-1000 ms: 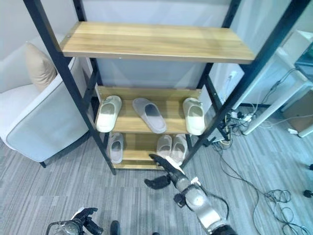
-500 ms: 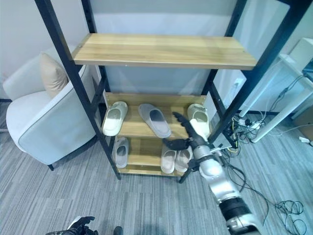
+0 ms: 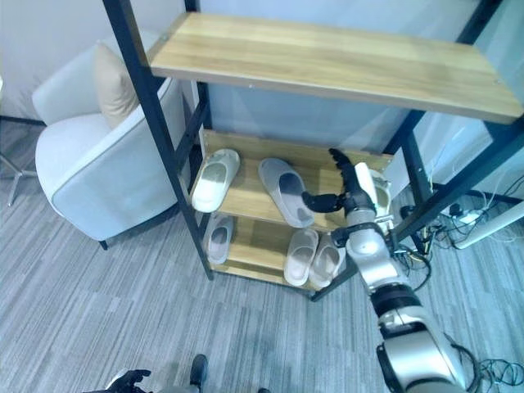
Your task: Arrange the slippers neatly on the shoe rack.
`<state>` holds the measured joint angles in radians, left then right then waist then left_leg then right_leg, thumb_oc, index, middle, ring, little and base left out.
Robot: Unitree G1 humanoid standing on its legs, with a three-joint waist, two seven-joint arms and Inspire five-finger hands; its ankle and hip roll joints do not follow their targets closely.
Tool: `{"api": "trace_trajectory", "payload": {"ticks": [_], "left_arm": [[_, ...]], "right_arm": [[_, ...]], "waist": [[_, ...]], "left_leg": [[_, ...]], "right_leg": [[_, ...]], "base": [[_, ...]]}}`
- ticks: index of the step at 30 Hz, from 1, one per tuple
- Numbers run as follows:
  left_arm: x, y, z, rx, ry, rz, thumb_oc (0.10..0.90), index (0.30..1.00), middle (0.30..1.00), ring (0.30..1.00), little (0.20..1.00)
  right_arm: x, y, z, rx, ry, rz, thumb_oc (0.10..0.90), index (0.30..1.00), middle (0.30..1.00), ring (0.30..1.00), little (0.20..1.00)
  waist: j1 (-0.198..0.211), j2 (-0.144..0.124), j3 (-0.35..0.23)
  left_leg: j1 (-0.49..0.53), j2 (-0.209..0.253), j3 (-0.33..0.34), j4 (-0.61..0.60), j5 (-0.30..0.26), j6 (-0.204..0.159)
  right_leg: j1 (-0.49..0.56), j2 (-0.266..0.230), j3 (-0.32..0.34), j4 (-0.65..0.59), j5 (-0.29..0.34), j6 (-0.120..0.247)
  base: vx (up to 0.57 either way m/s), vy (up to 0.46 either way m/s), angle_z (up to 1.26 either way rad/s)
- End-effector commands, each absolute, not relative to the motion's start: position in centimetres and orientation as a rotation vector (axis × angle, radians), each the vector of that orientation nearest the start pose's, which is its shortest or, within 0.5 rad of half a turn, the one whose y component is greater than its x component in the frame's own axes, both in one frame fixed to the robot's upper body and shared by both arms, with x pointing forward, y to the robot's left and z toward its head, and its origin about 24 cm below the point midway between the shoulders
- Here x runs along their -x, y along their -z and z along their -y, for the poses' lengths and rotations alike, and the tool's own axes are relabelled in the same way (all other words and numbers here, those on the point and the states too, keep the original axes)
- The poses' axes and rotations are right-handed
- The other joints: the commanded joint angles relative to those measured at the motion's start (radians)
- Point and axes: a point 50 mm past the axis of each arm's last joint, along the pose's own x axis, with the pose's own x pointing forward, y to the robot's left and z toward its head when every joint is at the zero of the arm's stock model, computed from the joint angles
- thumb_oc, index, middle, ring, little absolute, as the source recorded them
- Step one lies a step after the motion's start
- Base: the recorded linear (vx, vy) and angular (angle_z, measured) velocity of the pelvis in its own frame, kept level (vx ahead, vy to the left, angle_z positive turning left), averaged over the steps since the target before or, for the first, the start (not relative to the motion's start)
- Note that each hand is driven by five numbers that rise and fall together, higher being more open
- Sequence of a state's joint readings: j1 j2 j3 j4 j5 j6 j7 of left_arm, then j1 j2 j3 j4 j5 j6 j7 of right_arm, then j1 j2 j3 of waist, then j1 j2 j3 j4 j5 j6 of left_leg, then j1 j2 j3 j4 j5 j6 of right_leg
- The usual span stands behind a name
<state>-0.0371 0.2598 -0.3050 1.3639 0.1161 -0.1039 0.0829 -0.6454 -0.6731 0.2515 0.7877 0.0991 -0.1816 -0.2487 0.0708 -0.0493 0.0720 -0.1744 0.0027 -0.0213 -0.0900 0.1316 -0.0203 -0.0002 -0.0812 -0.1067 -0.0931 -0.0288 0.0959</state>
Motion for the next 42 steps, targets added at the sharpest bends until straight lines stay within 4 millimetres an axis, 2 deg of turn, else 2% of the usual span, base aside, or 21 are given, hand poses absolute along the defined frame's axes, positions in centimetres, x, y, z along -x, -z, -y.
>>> {"api": "trace_trajectory", "payload": {"ticks": [1, 6, 10, 26, 29, 31, 32, 33, 35, 39, 42], "left_arm": [[-8.4, 16.2, -23.8, -0.559, 0.091, -1.222, 0.800, 0.900, 0.900, 0.900, 0.900], [-8.8, 16.2, -23.7, -0.563, 0.105, -1.199, 0.800, 0.900, 0.900, 0.900, 0.900], [-8.7, 16.2, -23.7, -0.565, 0.107, -1.189, 0.800, 0.900, 0.900, 0.900, 0.900], [-8.4, 16.1, -24.0, -0.569, 0.103, -1.179, 0.800, 0.900, 0.900, 0.900, 0.900], [-8.7, 16.0, -24.3, -0.587, 0.104, -1.173, 0.800, 0.900, 0.900, 0.900, 0.900], [-8.7, 16.0, -24.3, -0.587, 0.104, -1.172, 0.800, 0.900, 0.900, 0.900, 0.900], [-8.8, 15.9, -24.3, -0.589, 0.105, -1.169, 0.800, 0.900, 0.900, 0.900, 0.900], [-9.3, 15.8, -24.5, -0.592, 0.090, -1.152, 0.800, 0.900, 0.900, 0.900, 0.900], [-9.6, 15.6, -24.6, -0.593, 0.083, -1.138, 0.800, 0.900, 0.900, 0.900, 0.900], [-10.0, 15.5, -24.6, -0.591, 0.077, -1.123, 0.800, 0.900, 0.900, 0.900, 0.900], [-10.1, 15.5, -24.6, -0.594, 0.070, -1.123, 0.800, 0.900, 0.900, 0.900, 0.900]], "right_arm": [[-36.0, -20.3, 30.3, 0.632, 0.410, 0.340, 0.800, 0.900, 0.900, 0.900, 0.900], [-36.1, -20.6, 30.7, 0.576, 0.422, 0.338, 0.800, 0.900, 0.900, 0.900, 0.900], [-36.1, -21.6, 30.2, 0.535, 0.417, 0.391, 0.800, 0.900, 0.900, 0.900, 0.900], [-36.3, -24.1, 30.3, 0.534, 0.466, 0.472, 0.800, 0.900, 0.900, 0.900, 0.900], [-36.7, -25.8, 29.9, 0.562, 0.466, 0.500, 0.800, 0.900, 0.900, 0.900, 0.900], [-36.7, -26.0, 29.8, 0.568, 0.464, 0.505, 0.800, 0.900, 0.900, 0.900, 0.900], [-36.8, -26.3, 29.6, 0.575, 0.462, 0.512, 0.665, 0.698, 0.698, 0.698, 0.698], [-37.0, -27.2, 29.5, 0.606, 0.474, 0.527, 0.587, 0.580, 0.580, 0.580, 0.580], [-37.2, -27.6, 29.3, 0.617, 0.474, 0.529, 0.403, 0.305, 0.305, 0.305, 0.305], [-37.5, -27.3, 28.9, 0.621, 0.463, 0.516, 0.400, 0.300, 0.300, 0.300, 0.300], [-38.0, -25.7, 28.5, 0.633, 0.430, 0.451, 0.400, 0.300, 0.300, 0.300, 0.300]], "waist": [[0.017, -0.008, 0.011], [0.017, -0.004, 0.018], [0.024, -0.001, 0.022], [0.053, 0.003, 0.040], [0.065, 0.000, 0.048], [0.066, 0.000, 0.049], [0.068, -0.001, 0.049], [0.076, -0.002, 0.052], [0.084, -0.005, 0.055], [0.088, -0.007, 0.059], [0.090, -0.011, 0.063]], "left_leg": [[0.040, 0.018, 0.028, 0.003, -0.098, -0.044], [0.021, 0.014, 0.022, 0.003, -0.094, -0.045], [0.008, 0.010, 0.016, 0.003, -0.093, -0.045], [-0.007, 0.002, -0.009, 0.003, -0.094, -0.046], [-0.025, 0.000, -0.016, 0.003, -0.088, -0.049], [-0.027, -0.001, -0.018, 0.003, -0.087, -0.050], [-0.030, -0.001, -0.019, 0.003, -0.086, -0.051], [-0.039, -0.002, -0.022, 0.003, -0.083, -0.056], [-0.046, -0.002, -0.026, 0.003, -0.080, -0.059], [-0.049, -0.002, -0.029, 0.003, -0.078, -0.063], [-0.049, -0.001, -0.036, 0.003, -0.080, -0.063]], "right_leg": [[-0.065, -0.032, 0.035, 0.006, 0.027, 0.056], [-0.081, -0.033, 0.033, 0.006, 0.032, 0.057], [-0.093, -0.034, 0.027, 0.006, 0.030, 0.056], [-0.100, -0.037, 0.004, 0.006, 0.022, 0.057], [-0.115, -0.038, -0.004, 0.006, 0.025, 0.060], [-0.117, -0.038, -0.006, 0.006, 0.026, 0.060], [-0.119, -0.039, -0.008, 0.006, 0.026, 0.060], [-0.126, -0.039, -0.014, 0.006, 0.026, 0.061], [-0.128, -0.038, -0.019, 0.006, 0.026, 0.061], [-0.129, -0.038, -0.027, 0.006, 0.025, 0.062], [-0.125, -0.038, -0.035, 0.006, 0.024, 0.062]], "base": [[0.00, 0.000, 0.00], [0.01, 0.000, 0.00], [0.05, -0.005, 0.03], [0.03, -0.007, 0.06], [0.01, -0.001, 0.03], [0.01, -0.002, 0.03], [0.01, -0.015, 0.10], [0.01, -0.016, 0.11], [0.01, -0.019, 0.08], [0.00, -0.006, 0.13], [0.00, -0.007, 0.11]]}}
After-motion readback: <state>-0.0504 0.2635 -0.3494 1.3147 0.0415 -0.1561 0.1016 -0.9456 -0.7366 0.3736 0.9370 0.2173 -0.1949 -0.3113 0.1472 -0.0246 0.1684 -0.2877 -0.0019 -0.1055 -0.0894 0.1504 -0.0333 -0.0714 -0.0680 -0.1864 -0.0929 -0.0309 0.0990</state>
